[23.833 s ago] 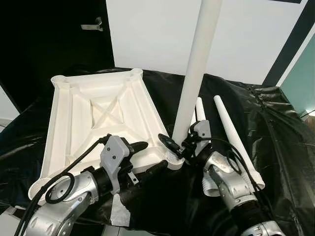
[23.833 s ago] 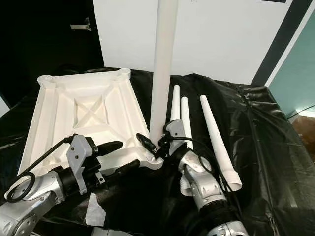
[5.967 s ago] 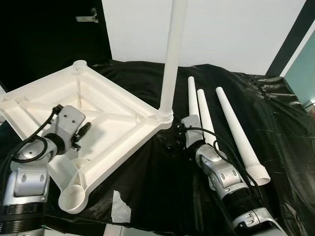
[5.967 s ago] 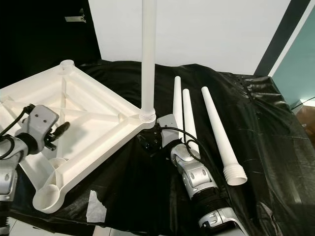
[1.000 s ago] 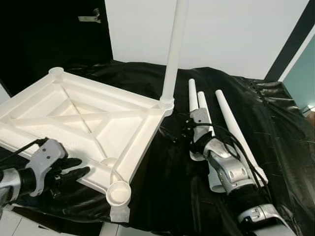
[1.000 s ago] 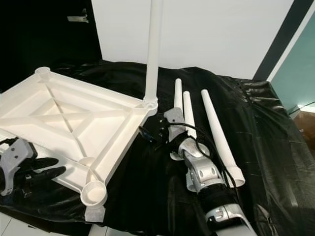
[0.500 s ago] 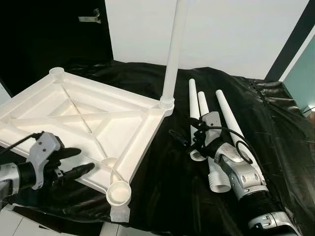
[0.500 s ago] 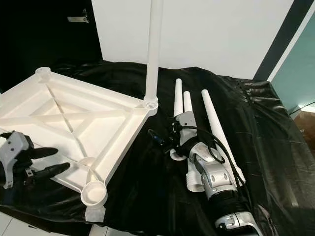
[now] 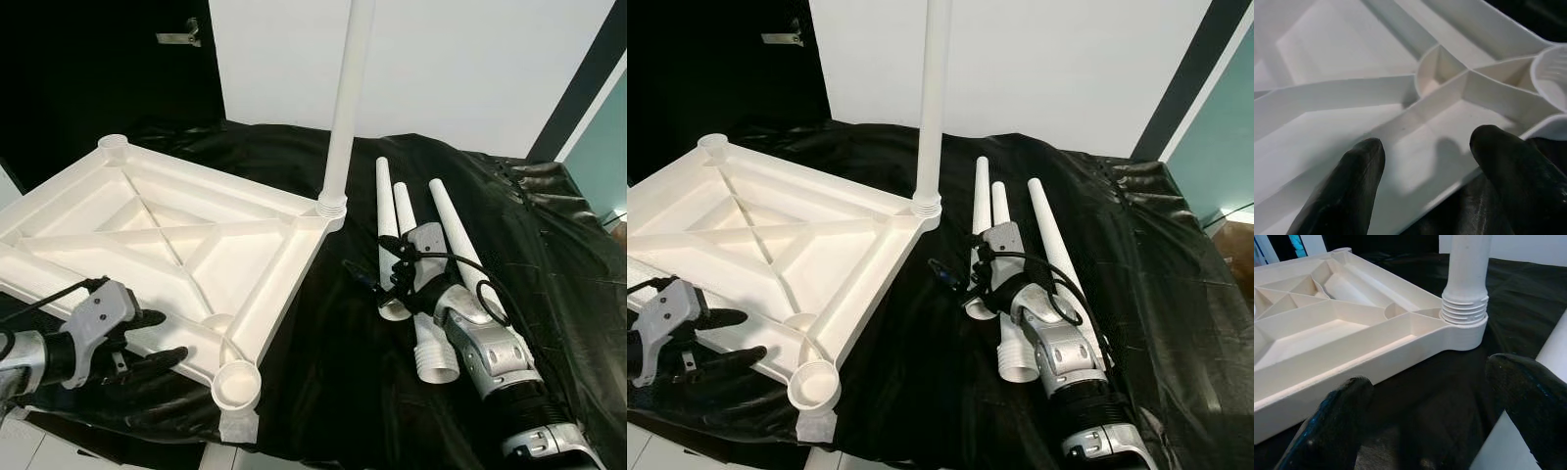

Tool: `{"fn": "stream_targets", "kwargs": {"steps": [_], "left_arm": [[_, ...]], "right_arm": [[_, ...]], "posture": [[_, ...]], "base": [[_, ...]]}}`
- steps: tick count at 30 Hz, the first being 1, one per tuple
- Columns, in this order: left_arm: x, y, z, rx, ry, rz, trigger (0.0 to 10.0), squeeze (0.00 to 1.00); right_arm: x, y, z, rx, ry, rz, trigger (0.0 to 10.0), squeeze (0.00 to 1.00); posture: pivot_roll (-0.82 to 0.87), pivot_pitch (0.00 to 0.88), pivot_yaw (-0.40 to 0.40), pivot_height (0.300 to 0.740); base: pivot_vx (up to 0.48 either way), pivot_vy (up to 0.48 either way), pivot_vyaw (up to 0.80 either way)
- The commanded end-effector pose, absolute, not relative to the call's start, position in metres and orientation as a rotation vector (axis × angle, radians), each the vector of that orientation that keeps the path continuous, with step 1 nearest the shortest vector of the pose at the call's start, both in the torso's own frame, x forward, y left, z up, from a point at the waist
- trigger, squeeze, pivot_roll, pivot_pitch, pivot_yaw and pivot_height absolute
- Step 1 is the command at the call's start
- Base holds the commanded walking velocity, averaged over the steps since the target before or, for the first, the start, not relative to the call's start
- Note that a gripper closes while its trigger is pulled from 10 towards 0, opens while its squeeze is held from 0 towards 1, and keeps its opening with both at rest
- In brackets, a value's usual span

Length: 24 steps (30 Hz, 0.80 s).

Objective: Building children table

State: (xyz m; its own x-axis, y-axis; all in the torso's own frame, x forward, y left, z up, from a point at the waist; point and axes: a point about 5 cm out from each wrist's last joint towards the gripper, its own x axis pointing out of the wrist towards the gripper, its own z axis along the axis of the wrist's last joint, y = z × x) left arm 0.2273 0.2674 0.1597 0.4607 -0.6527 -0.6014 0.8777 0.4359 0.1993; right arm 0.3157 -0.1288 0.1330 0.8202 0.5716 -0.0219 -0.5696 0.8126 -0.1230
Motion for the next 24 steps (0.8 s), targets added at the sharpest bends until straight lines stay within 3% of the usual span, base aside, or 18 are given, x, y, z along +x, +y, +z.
{"fn": "stream_targets", "kwargs": {"steps": [1, 11, 24], "left_arm": [[0.214, 0.263, 0.156, 0.53, 0.588, -1.294, 10.0, 0.0], [0.214, 0.269, 0.173, 0.468, 0.559, -1.318, 10.0, 0.0], [0.203, 0.271, 0.149, 0.607, 0.68, -1.367, 10.0, 0.0]], "right_arm": [[0.316, -0.134, 0.132, -0.136, -0.007, 0.589, 10.0, 0.0], [0.317, -0.141, 0.132, -0.166, -0.002, 0.579, 10.0, 0.0], [0.319, -0.137, 0.134, -0.184, -0.011, 0.589, 10.0, 0.0]], "posture": [[0.11, 0.0, -0.051, 0.74], [0.11, 0.0, -0.048, 0.74], [0.11, 0.0, -0.043, 0.74]], "base": [[0.0, 0.0, 0.0], [0.0, 0.0, 0.0], [0.0, 0.0, 0.0]]}}
